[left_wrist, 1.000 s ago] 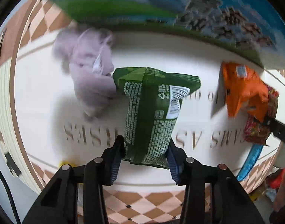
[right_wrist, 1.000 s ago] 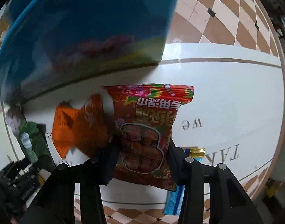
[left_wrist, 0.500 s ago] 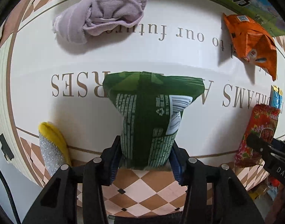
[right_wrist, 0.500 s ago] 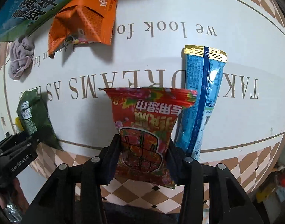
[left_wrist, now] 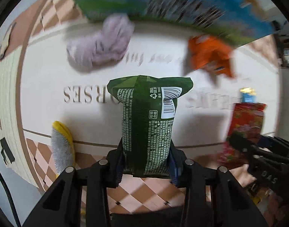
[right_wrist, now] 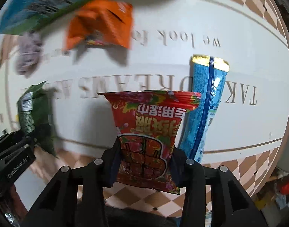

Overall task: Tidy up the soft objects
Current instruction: 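Lower both bags into the box and open both tools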

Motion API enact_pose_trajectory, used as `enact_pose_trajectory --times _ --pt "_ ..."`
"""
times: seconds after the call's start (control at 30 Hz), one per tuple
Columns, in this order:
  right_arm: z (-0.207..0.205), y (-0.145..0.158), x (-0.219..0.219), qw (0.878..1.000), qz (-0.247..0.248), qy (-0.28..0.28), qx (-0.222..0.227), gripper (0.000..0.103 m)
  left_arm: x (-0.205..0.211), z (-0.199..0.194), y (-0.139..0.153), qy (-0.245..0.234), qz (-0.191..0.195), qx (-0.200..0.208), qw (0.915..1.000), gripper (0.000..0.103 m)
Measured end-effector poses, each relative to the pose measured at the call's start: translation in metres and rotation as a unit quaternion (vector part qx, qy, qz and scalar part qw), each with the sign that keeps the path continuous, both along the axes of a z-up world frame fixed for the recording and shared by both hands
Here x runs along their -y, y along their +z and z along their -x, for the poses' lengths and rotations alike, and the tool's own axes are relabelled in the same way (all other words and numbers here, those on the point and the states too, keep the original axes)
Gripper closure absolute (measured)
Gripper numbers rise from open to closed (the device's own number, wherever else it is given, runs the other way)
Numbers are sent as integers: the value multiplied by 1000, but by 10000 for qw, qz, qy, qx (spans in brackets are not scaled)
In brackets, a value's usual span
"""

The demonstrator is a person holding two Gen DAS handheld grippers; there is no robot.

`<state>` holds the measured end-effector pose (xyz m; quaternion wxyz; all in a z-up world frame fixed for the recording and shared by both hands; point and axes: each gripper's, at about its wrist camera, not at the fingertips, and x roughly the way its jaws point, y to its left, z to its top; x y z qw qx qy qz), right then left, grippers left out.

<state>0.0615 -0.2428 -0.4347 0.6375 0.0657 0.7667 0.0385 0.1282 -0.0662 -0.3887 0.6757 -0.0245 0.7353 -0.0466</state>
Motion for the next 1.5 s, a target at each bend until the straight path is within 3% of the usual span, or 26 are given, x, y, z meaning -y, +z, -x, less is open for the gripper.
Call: enact_pose_trajectory --times 0.13,0.27,0.33,0.43,0.53,0.67,0.9,1.2,1.23,1.27,1.3,1.33,1.4,1.5 --pt "-8 64 3 9974 -539 47 480 57 6 -27 68 -46 382 434 9983 67" --pt "-42 139 7 9884 -1044 72 1100 57 -9 -87 105 34 572 591 9966 67" --pt "-74 164 4 9842 -1159 121 1332 57 -21 -131 113 137 500 632 9966 67" --pt "-131 185 -9 9814 -1079 124 1583 57 -33 -179 99 215 343 420 9983 67" --pt "-188 167 -22 9837 -1145 27 1383 57 -41 -230 60 337 341 -201 9986 67" --pt "-235 125 -38 9880 -1197 -92 974 57 -43 -254 20 325 181 -644 9972 67" --pt "-262 56 -53 9916 -1214 -198 398 58 -46 -266 -25 291 -58 -1200 9923 67" --pt "-277 19 -70 9932 -1153 178 -43 55 -48 -268 -43 222 -89 -1448 9892 67" --pt "-280 18 -72 9936 -1101 231 -30 52 -44 -273 -43 215 -107 -1406 9898 65" --pt "-283 18 -74 9944 -1010 298 14 47 -44 -274 -39 171 -154 -1327 9909 57" --pt "-285 18 -75 9955 -882 347 62 34 -44 -274 -34 146 -168 -1219 9923 38" --pt "-287 20 -73 9963 -761 384 104 20 -44 -274 -29 138 -140 -1148 9932 27" --pt "-288 24 -69 9961 -780 379 132 3 -42 -271 -17 130 -16 -1038 9945 22" --pt "-288 32 -66 9961 -780 360 204 0 -38 -264 0 79 -92 -776 9969 19"
